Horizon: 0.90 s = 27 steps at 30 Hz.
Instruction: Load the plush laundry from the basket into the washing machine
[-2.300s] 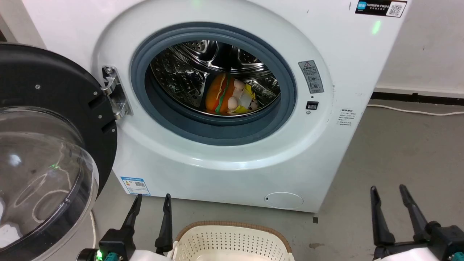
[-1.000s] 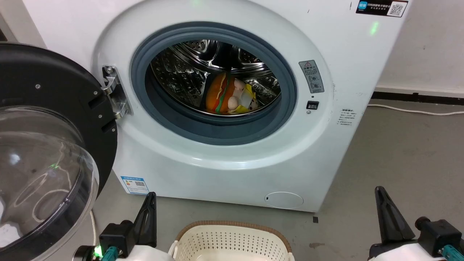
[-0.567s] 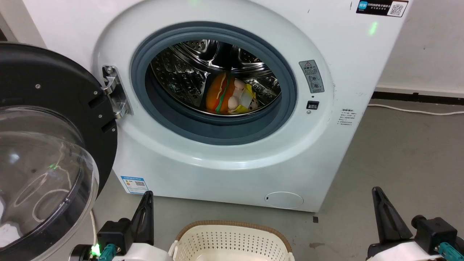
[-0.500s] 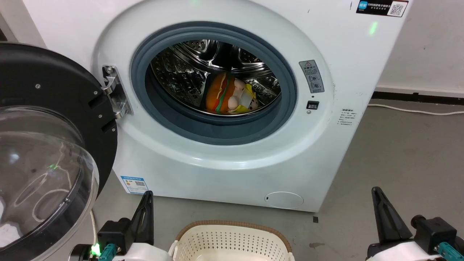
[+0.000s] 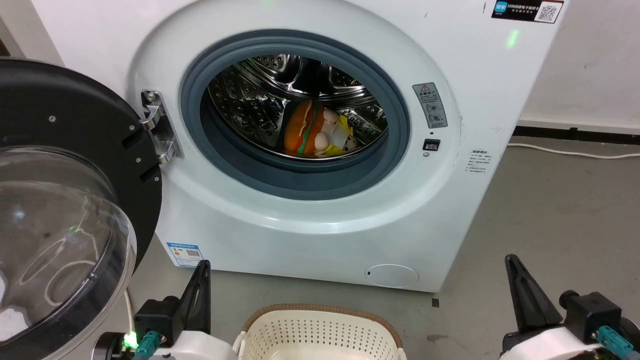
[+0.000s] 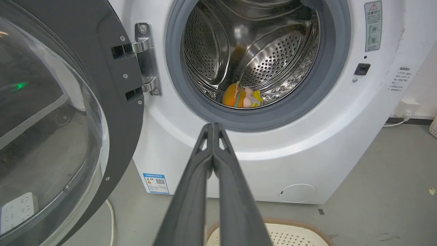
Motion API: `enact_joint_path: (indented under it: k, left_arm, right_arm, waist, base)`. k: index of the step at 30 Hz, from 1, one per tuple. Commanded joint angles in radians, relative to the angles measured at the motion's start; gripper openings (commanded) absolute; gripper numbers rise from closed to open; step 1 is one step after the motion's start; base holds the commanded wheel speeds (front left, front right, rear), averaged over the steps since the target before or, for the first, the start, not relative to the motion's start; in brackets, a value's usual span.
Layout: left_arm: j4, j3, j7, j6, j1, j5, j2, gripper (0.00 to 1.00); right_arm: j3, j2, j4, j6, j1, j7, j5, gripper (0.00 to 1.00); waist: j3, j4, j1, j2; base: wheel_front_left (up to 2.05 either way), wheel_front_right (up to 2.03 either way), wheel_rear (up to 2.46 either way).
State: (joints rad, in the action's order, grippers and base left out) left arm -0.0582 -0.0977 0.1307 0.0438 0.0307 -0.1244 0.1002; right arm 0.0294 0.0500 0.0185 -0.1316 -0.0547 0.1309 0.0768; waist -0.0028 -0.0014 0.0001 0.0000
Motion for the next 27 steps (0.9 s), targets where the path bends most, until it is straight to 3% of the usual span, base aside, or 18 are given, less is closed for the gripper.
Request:
enact_joint_path:
  k: [1,27]
  left_arm:
    - [0.008,0.009,-0.009,-0.005,-0.013,0.010,-0.008,0.00]
    - [0.029,0.046,-0.060,-0.021,-0.020,0.058,-0.025,0.00]
  right_arm:
    - [-0.001,0.000,-0.006,0.000,0.015,-0.008,-0.011,0.00]
    - [-0.013,0.000,-0.011,0.001,0.032,-0.060,-0.038,0.00]
  waist:
    - [0.000,0.000,0.0000,0.0000]
    - [0.001,0.001,-0.0001,0.0000]
  base:
    - [0.00,0.00,0.00]
    - [0.00,0.00,0.00]
